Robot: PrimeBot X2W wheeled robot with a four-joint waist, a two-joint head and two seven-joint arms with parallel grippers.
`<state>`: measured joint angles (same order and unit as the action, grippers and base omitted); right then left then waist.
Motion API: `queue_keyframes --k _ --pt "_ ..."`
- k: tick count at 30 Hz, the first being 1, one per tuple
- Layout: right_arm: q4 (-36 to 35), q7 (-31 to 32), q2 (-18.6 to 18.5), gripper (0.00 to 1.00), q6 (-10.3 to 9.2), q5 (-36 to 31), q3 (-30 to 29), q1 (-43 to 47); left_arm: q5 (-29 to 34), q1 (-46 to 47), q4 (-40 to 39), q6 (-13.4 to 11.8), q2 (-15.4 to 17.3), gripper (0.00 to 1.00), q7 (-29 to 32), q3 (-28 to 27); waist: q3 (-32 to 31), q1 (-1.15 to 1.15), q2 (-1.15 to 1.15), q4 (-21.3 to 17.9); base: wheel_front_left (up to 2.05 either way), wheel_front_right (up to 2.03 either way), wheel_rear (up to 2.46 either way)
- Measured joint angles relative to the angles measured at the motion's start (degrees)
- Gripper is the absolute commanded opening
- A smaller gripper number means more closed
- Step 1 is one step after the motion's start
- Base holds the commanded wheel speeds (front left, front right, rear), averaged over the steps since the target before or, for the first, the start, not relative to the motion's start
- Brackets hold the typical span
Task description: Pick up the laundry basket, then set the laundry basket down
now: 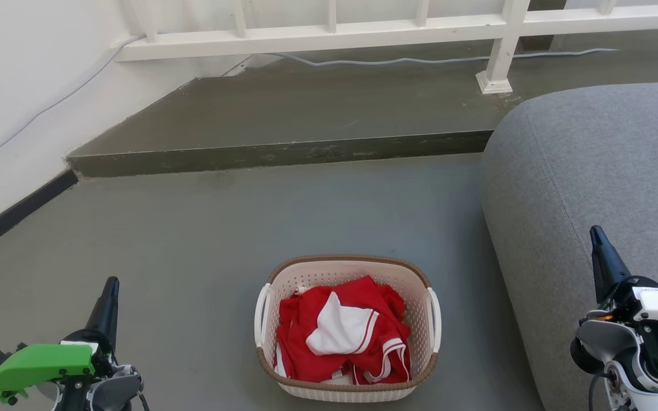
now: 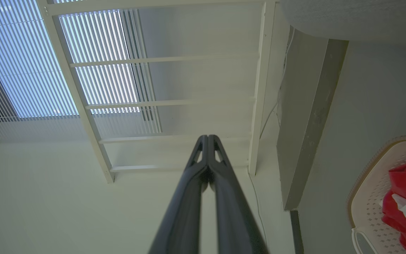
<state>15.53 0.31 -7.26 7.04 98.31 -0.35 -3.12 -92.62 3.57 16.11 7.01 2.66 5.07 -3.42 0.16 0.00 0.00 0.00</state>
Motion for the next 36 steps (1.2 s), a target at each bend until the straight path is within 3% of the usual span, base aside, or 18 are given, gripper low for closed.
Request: queue_keyframes --k 36 --pt "0.0 0.3 0.2 0.00 0.00 -0.1 -0.5 0.0 0.0 0.0 0.0 0.0 0.0 0.00 0.0 0.0 0.0 0.00 0.00 0.0 0.00 0.00 0.00"
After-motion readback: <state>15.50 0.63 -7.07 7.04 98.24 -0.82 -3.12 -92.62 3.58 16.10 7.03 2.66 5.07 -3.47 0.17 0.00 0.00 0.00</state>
